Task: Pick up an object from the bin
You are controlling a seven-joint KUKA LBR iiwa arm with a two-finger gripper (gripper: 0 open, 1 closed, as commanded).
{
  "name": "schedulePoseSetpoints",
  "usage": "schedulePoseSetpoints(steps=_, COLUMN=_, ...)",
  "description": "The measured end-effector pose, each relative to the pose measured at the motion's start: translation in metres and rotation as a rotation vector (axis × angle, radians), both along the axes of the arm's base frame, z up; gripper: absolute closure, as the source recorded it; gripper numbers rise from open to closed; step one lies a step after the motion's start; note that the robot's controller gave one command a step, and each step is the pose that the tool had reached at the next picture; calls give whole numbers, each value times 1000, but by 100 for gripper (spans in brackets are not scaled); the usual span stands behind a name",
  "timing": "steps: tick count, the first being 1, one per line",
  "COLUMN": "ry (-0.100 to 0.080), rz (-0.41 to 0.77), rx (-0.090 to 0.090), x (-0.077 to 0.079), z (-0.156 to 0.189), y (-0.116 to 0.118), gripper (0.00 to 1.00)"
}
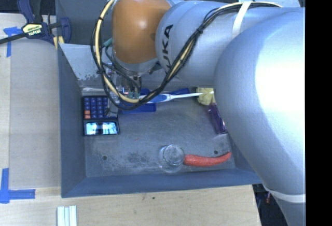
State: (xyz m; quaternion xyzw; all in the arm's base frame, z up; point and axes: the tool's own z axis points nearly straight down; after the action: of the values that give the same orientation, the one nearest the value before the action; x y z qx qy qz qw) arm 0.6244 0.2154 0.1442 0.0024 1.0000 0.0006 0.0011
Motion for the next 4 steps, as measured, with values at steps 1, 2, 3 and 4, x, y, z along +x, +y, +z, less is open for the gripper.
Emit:
schedulePoseSetpoints(steps=1, ry=0, rz=0, rx=0, x=0, z=0, y=0, gripper=0)
schedulePoseSetpoints(steps=2, ry=-7, rz=33, rx=1, x=-9, z=-4, y=-1, gripper=0)
schedulePoseSetpoints(steps=3, ry=-6, rz=308, rx=-1, x=-14, z=-53, y=-3, gripper=0)
schedulePoseSetpoints(steps=4, ry=-4, rz=254, rx=0, x=-46, z=42, y=-4, gripper=0)
